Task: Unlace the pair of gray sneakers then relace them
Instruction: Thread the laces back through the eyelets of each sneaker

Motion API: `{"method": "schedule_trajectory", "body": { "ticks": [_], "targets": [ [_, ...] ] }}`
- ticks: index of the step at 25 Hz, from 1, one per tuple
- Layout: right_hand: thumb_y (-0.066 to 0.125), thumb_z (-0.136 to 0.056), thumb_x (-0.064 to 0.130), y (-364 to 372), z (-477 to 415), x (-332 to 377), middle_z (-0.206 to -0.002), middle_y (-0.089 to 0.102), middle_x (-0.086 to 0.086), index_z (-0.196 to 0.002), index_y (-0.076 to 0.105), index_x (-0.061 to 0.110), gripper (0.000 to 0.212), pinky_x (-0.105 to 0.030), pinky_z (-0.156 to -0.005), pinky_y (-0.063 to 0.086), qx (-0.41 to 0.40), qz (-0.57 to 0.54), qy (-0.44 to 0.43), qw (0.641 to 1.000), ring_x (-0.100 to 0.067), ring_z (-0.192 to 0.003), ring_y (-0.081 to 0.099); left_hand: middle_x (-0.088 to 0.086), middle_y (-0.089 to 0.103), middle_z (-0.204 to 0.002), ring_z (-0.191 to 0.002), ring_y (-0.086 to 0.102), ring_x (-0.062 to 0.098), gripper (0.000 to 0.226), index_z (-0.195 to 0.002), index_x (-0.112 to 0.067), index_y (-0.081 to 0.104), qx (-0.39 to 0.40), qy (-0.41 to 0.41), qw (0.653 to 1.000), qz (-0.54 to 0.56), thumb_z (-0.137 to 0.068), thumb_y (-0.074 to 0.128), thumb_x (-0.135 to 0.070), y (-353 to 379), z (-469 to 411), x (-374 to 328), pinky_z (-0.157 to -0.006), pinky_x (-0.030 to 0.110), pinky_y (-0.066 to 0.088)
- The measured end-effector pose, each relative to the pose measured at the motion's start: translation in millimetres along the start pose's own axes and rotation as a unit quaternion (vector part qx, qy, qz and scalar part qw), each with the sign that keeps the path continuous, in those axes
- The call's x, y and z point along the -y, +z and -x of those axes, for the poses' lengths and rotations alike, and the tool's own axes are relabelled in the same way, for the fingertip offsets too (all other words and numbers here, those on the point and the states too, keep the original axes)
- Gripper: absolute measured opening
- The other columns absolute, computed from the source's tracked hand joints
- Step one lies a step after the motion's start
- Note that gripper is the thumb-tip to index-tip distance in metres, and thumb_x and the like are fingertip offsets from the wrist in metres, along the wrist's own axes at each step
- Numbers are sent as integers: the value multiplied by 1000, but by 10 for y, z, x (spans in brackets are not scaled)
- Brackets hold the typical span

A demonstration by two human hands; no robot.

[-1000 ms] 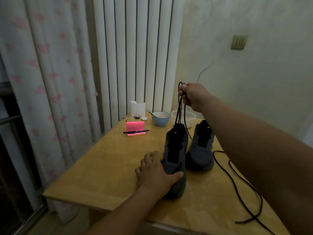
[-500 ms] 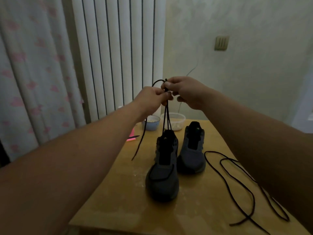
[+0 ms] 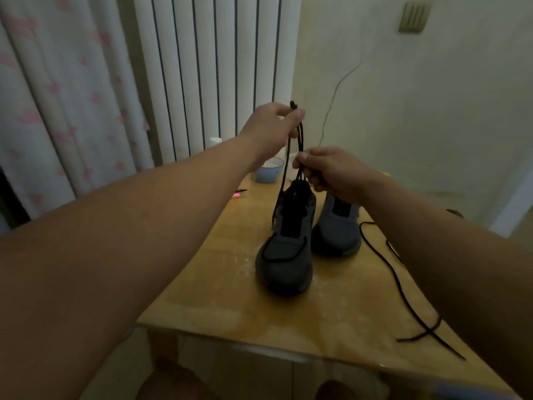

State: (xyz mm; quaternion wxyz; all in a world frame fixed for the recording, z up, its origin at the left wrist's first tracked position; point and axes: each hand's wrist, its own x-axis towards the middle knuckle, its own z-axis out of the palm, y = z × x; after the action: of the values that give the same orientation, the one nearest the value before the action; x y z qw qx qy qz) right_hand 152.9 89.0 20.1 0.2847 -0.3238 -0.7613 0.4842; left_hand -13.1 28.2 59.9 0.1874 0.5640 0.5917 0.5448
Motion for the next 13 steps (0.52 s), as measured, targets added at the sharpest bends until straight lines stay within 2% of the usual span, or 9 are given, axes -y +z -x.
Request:
{"method": "schedule_trajectory", "body": {
  "ticks": [2,4,5,6,7,8,9,11,13],
  "targets": [
    [50,-110,29,-23,-64,-89,-69,51,1,-102,70,10,29,-24,-54,41,-16,13,14,1000,-11,-58,45,2,63,-99,-84,56,17,29,-121,-13,58,-73,-33,997,-21,-107,51,-38,142,415,401,-72,34,47],
    [49,-111,28,-43,-104,-181,-69,52,2,-99,71,11,30,-25,-54,42,-29,10,29,999,-11,-57,46,2,60,-95,-85,57,20,23,-114,-16,55,-77,-100,992,-14,-108,48,-38,310,1008,878,-69,34,46],
    [48,-111,28,-52,-123,-227,-68,52,2,-97,71,12,30,-24,-53,42,-36,1,34,999,-11,-57,46,1,62,-102,-90,60,18,32,-119,-17,54,-52,-137,989,4,-106,53,-46,378,1292,1051,-72,31,49],
    [49,-111,27,-53,-143,-265,-68,53,2,-96,71,12,30,-24,-52,42,-41,-7,38,998,-11,-57,46,0,63,-115,-100,62,14,53,-130,-18,51,-20,-163,986,16,-99,60,-60,430,1531,1180,-80,29,52],
    [49,-111,27,-47,-158,-291,-68,53,2,-95,70,12,30,-24,-52,42,-45,-14,40,998,-11,-57,46,-3,61,-128,-112,61,12,83,-144,-20,43,7,-165,986,-1,-86,66,-76,468,1699,1268,-91,31,53],
    [49,-110,27,-37,-168,-305,-68,53,2,-95,70,12,30,-24,-52,42,-48,-22,43,998,-12,-57,46,-7,56,-139,-123,57,12,109,-155,-29,32,26,-155,987,-38,-71,67,-89,506,1812,1319,-101,37,52],
    [50,-110,27,-26,-179,-305,-69,53,1,-96,70,11,30,-24,-52,42,-50,-26,45,997,-12,-57,46,-10,51,-146,-131,53,14,125,-160,-37,20,34,-144,986,-80,-60,66,-97,534,1875,1307,-109,44,47],
    [49,-110,28,2,-170,-258,-71,53,0,-99,71,11,30,-25,-56,44,-56,-16,52,997,-11,-59,47,-12,45,-155,-141,45,18,134,-162,-43,5,31,-133,980,-144,-56,65,-98,575,1934,1237,-118,52,37],
    [49,-110,27,45,-174,-170,-72,53,0,-100,71,10,30,-26,-60,45,-66,5,58,996,-12,-61,48,-9,41,-159,-146,40,19,133,-164,-39,-1,21,-123,974,-191,-62,66,-92,602,1950,1216,-122,52,30]
  ]
}}
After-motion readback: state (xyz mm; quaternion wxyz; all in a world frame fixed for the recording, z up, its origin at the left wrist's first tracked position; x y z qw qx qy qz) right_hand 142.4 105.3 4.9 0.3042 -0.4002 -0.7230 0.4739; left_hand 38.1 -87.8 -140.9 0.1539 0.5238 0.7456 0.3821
